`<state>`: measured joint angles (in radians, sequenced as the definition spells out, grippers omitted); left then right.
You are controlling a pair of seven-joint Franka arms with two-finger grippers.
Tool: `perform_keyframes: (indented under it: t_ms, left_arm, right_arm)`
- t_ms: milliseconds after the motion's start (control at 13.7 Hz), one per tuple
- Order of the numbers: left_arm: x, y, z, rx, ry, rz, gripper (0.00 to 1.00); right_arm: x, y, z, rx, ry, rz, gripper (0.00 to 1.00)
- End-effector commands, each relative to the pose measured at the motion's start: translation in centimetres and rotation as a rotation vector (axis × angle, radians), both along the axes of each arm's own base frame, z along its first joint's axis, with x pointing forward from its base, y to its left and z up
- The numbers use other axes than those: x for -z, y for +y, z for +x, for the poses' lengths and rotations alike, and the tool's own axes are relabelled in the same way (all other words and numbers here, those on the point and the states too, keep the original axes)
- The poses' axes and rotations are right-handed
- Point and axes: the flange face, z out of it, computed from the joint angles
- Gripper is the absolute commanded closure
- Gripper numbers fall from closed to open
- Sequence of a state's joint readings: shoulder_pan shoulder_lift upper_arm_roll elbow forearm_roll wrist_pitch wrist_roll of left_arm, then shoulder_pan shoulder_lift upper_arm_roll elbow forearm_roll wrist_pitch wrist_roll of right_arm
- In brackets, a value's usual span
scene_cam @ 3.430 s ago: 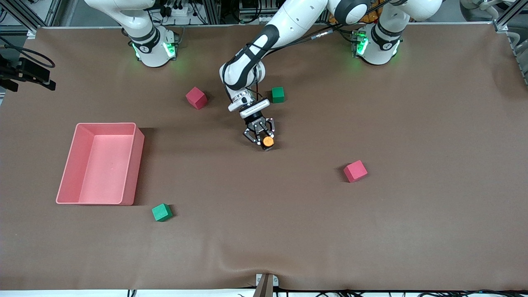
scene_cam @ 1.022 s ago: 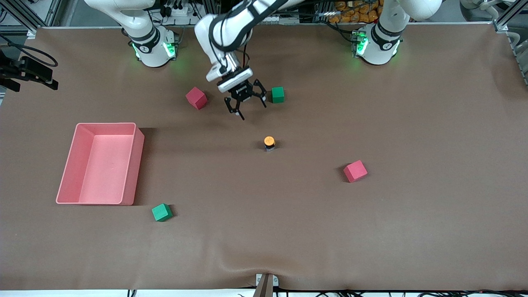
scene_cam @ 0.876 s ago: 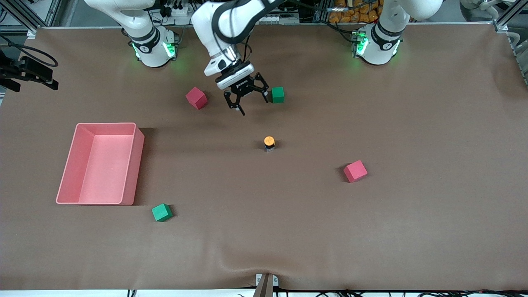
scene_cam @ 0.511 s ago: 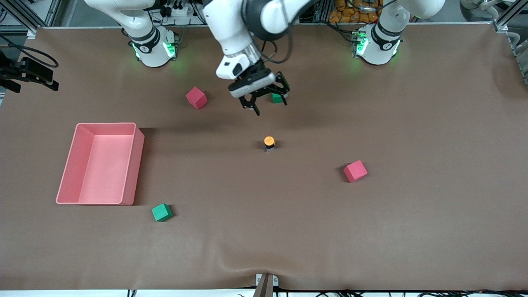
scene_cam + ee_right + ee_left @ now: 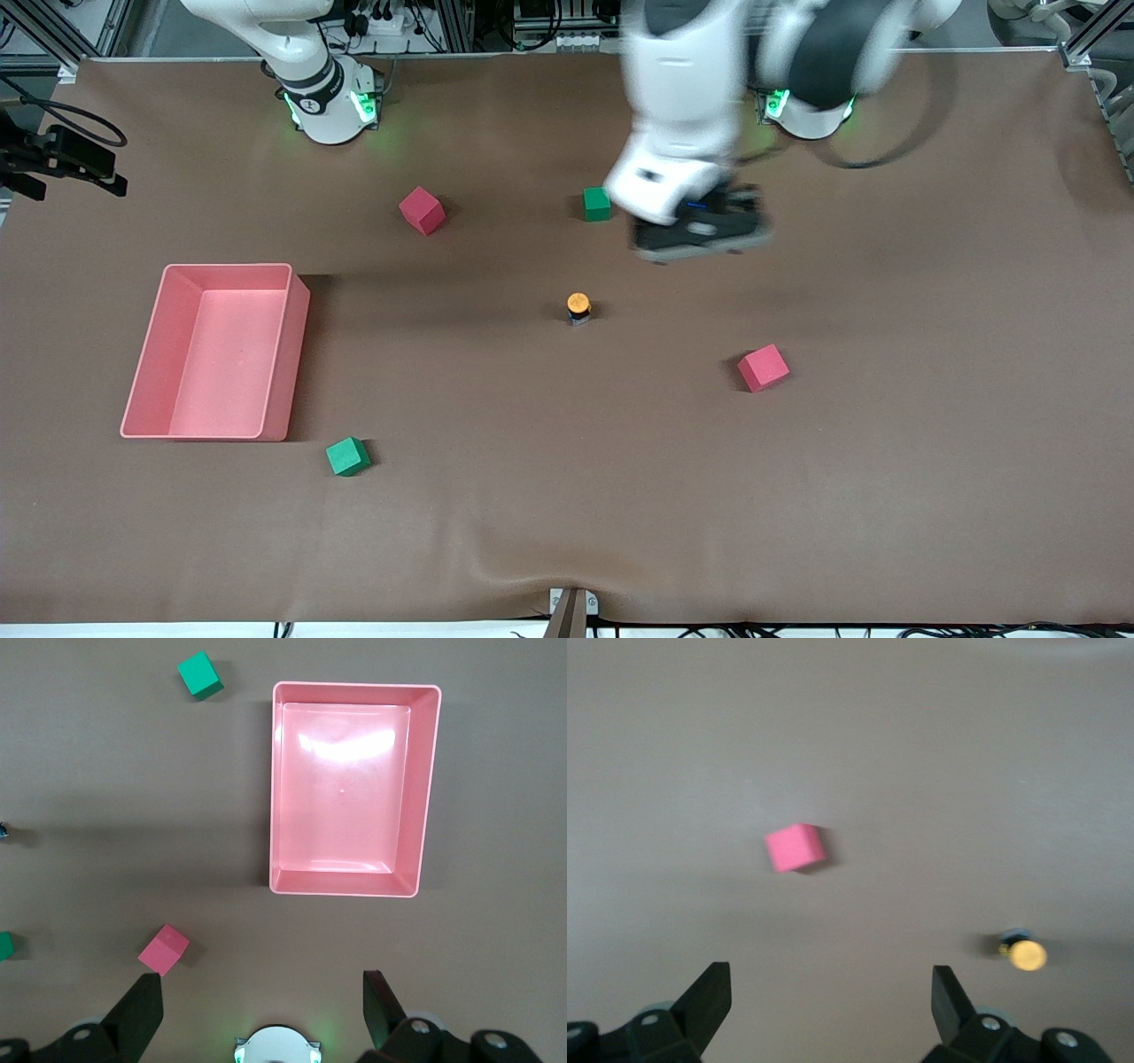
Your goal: Place and upright button with both arms
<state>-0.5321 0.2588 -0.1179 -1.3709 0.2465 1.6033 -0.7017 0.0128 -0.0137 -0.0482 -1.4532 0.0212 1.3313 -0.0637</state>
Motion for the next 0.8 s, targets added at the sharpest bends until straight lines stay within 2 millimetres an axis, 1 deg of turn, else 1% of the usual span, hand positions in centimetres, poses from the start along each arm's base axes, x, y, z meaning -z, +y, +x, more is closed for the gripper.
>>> perform_keyframes:
  t_ms: [0,73,219,365,438,584,730]
  left_arm:
    - [-1.8,4.7,0.3,-0.012,0.038,-0.005,0.00]
    - [-2.4,7.3,1.5,-0.042,0.046,-0.029,0.00]
    - [-3.0,13.2,3.8,-0.060,0.076,-0.083,0.00]
    - [-3.3,17.9,5.3,-0.088,0.098,-0.143,0.00]
    - [-3.9,19.9,5.6,-0.081,0.098,-0.167,0.00]
    - [-4.4,23.7,6.2,-0.088,0.104,-0.206,0.00]
    - [-4.0,26.5,6.5,-0.080,0.127,-0.201,0.00]
  right_arm:
    - [-0.2,0.3,0.1,0.000,-0.007,0.007,0.00]
    - [-0.2,0.4,0.1,0.001,-0.009,0.008,0.00]
    - [-0.2,0.3,0.1,0.001,-0.006,0.009,0.00]
    - [-0.2,0.4,0.1,0.000,-0.006,0.009,0.00]
    - [-0.2,0.4,0.1,0.000,-0.006,0.009,0.00]
    - [-0.2,0.3,0.1,0.000,-0.004,0.007,0.00]
    - [-0.2,0.3,0.0,0.000,-0.006,0.009,0.00]
